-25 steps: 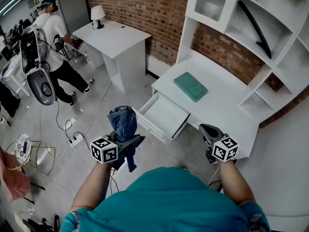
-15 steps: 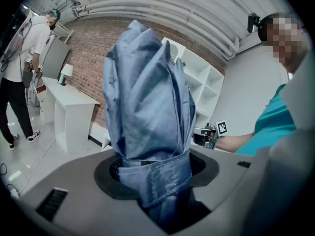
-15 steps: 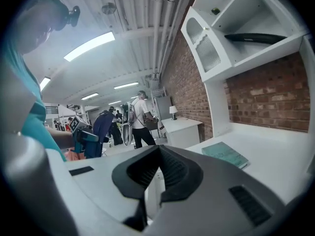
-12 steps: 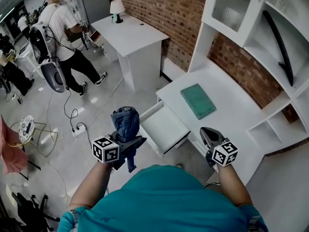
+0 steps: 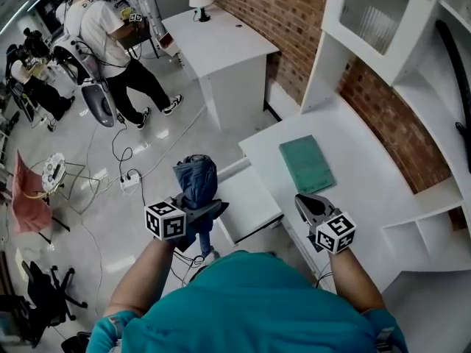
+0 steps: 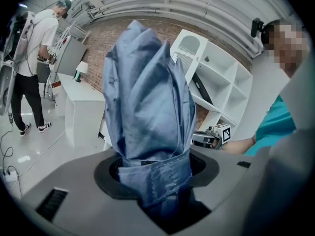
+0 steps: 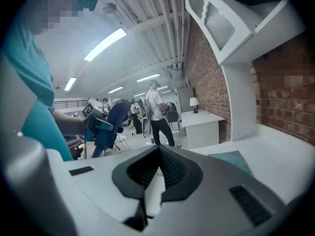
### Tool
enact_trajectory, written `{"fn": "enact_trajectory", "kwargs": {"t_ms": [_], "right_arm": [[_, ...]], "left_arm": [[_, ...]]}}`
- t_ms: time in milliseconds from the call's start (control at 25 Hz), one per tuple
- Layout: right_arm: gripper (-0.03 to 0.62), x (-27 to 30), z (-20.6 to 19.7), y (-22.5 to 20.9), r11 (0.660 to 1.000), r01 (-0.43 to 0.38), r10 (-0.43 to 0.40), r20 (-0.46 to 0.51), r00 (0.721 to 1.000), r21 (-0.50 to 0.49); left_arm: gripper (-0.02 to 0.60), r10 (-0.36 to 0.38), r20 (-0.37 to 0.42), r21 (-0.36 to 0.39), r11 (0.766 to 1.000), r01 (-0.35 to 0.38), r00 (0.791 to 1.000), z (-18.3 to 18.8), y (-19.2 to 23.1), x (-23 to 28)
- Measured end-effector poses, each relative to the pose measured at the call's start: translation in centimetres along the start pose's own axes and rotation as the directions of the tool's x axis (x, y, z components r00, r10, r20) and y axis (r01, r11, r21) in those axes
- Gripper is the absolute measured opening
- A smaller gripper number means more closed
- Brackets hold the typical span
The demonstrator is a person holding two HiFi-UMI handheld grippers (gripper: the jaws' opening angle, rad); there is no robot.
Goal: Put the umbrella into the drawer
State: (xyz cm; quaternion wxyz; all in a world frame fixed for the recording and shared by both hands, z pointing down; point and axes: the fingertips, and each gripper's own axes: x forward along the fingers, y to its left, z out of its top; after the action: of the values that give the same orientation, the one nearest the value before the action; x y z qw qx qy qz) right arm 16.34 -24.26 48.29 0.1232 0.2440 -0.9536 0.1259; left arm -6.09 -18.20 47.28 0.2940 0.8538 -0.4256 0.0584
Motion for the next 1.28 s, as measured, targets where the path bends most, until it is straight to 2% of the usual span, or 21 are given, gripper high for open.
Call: {"fn": "enact_trajectory", "kwargs": {"t_ms": [160, 280, 440, 600, 760, 960, 1280], "right_arm": [[0.021, 3.0, -0.1, -0.7, 1.000, -0.006, 0.006, -0.015, 1.000, 0.008], [0.021, 5.0, -0.3, -1.0, 1.000, 0.024, -0.023, -0.032, 0.999, 0.007], [0.021, 6.5, -1.2, -0.9, 0.997, 0.060, -0.058, -0.052, 0.997, 0.046], [0.021, 7.2, -1.8, -1.0, 0.995, 0.077, -0.073, -0.073, 0.995, 0.067], [0.021, 8.2, -2.4, -0.9, 0.994, 0.079, -0.073, -0.081, 0.994, 0.078], [0.021, 8.9, -3.4, -0.6, 0.994, 0.070, -0.062, -0.094, 0.994, 0.081], [0.021, 9.3, -4.7, -0.9, 0.994, 0.048, -0.039, -0.093, 0.995, 0.097]], "left_arm": [[0.253, -0.001, -0.040, -0.021, 1.000, 0.001, 0.999, 0.2, 2.9, 1.7], [0.253, -0.037, -0.072, -0.047, 0.998, 0.034, 0.997, 0.0, 5.1, 3.4], [0.253, -0.085, -0.158, -0.080, 0.994, 0.073, 0.984, -1.3, 7.2, 6.0], [0.253, -0.125, -0.218, -0.163, 0.983, 0.090, 0.968, -2.7, 8.5, 9.2], [0.253, -0.142, -0.248, -0.265, 0.961, 0.074, 0.958, -4.8, 10.3, 11.8], [0.253, -0.136, -0.272, -0.393, 0.919, 0.019, 0.953, -8.2, 12.4, 14.4], [0.253, -0.105, -0.218, -0.613, 0.789, -0.052, 0.970, -13.1, 14.6, 18.7]]}}
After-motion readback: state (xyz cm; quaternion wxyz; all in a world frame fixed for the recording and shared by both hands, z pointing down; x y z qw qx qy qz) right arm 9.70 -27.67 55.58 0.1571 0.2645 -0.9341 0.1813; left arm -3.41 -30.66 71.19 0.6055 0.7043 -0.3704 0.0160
